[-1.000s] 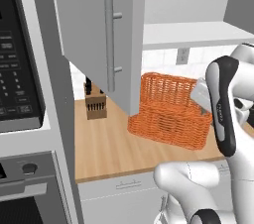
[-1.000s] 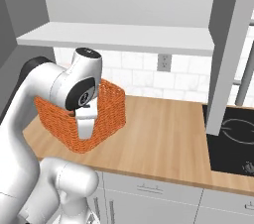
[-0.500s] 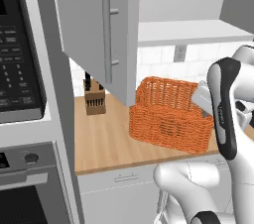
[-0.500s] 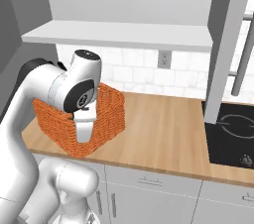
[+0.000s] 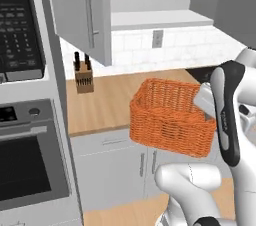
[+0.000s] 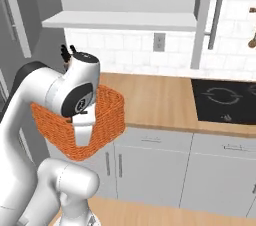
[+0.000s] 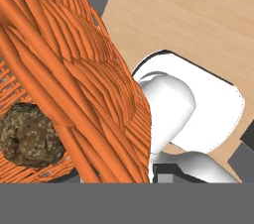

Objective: Open the cabinet, pick up the bread from the cabinet and place it in the basket. Then move the basket to the dining counter.

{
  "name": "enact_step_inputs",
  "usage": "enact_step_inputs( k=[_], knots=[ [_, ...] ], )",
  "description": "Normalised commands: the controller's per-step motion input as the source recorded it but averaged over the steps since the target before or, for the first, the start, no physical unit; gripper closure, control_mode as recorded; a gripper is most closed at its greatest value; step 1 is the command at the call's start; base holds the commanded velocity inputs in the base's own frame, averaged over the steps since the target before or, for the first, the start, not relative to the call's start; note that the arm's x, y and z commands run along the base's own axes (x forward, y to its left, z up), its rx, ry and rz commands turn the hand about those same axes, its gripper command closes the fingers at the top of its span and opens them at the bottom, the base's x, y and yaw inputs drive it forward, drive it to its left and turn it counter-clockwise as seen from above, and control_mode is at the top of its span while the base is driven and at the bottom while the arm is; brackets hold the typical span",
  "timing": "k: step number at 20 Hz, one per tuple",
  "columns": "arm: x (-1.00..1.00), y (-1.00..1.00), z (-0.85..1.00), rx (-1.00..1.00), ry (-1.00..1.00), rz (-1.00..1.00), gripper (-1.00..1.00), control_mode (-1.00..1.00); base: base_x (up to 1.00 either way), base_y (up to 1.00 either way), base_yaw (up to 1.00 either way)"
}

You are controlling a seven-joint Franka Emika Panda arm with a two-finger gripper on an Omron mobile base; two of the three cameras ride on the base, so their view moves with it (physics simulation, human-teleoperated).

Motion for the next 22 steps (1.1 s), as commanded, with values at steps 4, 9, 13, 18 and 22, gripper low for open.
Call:
enact_step_inputs(
  k=[4,9,13,18,22],
  knots=[
    [0.0,0.0,0.0,0.0,0.0,0.0,1.0,1.0,-0.46,-0.53,-0.61],
    [0.0,0.0,0.0,0.0,0.0,0.0,1.0,1.0,-0.06,-0.35,-0.8],
    [0.0,0.0,0.0,0.0,0.0,0.0,1.0,1.0,0.0,-0.24,-0.9],
    [0.0,0.0,0.0,0.0,0.0,0.0,1.0,1.0,0.0,-0.27,-0.89],
    [0.0,0.0,0.0,0.0,0.0,0.0,1.0,1.0,0.0,-0.4,-0.89]
  ],
)
